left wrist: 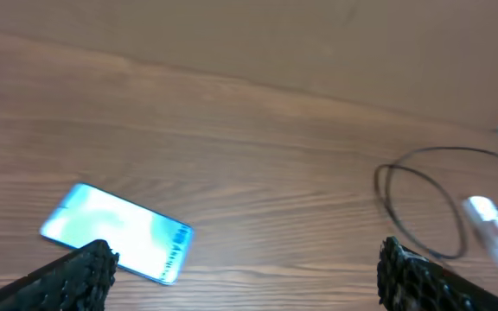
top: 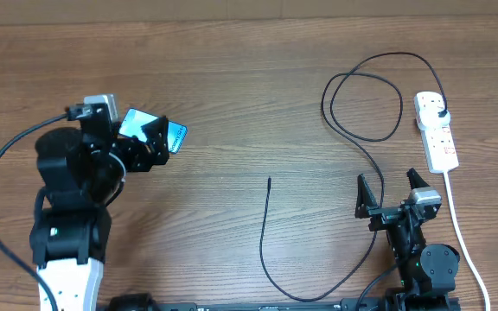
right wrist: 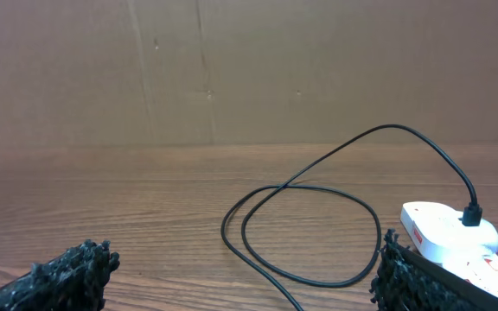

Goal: Plug charger to phone and switch on socket
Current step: 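Raise the left arm and move the left gripper over the phone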

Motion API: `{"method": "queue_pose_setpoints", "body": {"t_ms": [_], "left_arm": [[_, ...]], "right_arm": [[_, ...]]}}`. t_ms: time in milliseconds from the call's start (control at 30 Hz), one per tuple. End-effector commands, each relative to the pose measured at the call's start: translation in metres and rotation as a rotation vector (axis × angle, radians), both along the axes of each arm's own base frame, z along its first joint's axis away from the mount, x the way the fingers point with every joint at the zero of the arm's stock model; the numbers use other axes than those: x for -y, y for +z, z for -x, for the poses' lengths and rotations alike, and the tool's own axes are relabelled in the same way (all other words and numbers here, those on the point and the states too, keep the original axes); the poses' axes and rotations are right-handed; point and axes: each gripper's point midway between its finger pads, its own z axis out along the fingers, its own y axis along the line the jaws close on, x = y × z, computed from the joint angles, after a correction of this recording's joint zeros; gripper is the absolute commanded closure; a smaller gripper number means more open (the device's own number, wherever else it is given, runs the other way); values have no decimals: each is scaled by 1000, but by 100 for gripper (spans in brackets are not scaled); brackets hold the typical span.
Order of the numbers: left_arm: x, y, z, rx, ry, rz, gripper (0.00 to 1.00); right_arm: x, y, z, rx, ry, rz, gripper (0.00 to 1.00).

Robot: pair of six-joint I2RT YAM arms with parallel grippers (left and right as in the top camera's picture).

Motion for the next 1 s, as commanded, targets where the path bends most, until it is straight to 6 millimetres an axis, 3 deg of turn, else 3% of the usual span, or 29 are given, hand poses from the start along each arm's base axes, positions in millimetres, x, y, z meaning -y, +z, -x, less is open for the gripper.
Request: {"method": "queue_pose_setpoints", "body": {"t_ms": [0,133,333,500,733,967], "left_arm": [[5,-2,-7,-53,16,139,0],[-20,-23,-23,-164,255,208,0],[-17,-17,-52,-253,392,201,0],[-20,-10,-73,-345,653,180,0],[10,-3,-107,-405,673,153,0],[37,-19,-110,-471,601,190,0]], "right_arm": [[2,-2,0,4,-9,3,0],[2,-2,0,4,-9,3,0],[2,-2,0,4,-9,3,0],[2,-2,0,4,-9,3,0],[2,-2,0,4,-9,3,0],[2,-2,0,3,-9,3,0]]}}
